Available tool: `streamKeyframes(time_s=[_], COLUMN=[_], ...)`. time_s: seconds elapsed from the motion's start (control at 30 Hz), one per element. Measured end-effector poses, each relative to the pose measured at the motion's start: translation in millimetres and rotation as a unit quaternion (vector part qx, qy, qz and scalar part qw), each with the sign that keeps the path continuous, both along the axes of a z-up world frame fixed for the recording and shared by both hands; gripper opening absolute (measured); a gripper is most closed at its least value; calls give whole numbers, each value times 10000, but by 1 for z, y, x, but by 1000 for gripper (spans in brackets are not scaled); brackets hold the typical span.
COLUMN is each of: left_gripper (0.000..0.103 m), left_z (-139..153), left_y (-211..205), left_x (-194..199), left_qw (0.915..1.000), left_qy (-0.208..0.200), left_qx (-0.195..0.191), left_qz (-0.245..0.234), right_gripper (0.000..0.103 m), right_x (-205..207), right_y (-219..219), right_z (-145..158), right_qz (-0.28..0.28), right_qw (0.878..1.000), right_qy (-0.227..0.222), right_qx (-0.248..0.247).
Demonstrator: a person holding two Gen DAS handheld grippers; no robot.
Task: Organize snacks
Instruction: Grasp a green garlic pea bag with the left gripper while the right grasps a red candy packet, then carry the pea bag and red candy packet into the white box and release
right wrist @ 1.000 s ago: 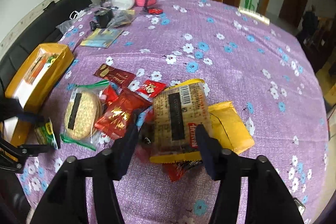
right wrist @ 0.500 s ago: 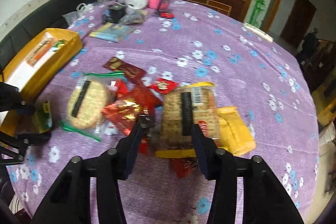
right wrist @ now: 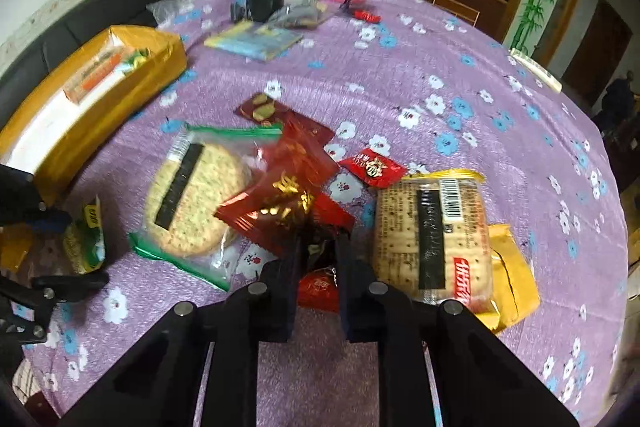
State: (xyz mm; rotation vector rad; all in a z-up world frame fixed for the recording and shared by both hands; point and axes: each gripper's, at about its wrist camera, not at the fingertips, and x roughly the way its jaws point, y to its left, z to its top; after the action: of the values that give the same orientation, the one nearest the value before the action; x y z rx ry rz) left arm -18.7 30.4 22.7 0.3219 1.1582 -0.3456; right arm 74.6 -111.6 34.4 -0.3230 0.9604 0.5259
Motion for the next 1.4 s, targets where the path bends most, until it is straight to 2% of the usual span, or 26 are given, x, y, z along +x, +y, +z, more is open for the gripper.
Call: streamKeyframes(time_s=[0.1,0.3,0.47,0.6,0.73,1.13,1.4], left_gripper=[38,38,38,38,38,38,38], left_z=[0,6,17,32,40,63,76], left_y=[4,10,11,20,32,79,108], left_x=[2,4,4,0,-1,-12,-21], left_qw=[9998,9990,9975,9939,9923,9853,9778], left_qy=[-50,-124,-240,-369,-449,-669,-851], left_qx=[-117,-369,-611,-989,-1078,-1272,-1336], left_qz=[124,229,249,324,422,923,1373], right_gripper=[11,8,8,8,8,8,7], right_x=[-2,-11,-17,-25,-34,-36,-42], right_y=[-1,-11,-19,-20,-20,-12,24], right_z=[3,22,39,55,67,70,77], right_qz=[-49,-23,26,192,414,417,743], right_qw=[10000,9991,9956,9901,9844,9813,9773], right_qy=[-57,-186,-315,-437,-504,-441,-417], right_qx=[2,387,883,1316,1635,1826,1939])
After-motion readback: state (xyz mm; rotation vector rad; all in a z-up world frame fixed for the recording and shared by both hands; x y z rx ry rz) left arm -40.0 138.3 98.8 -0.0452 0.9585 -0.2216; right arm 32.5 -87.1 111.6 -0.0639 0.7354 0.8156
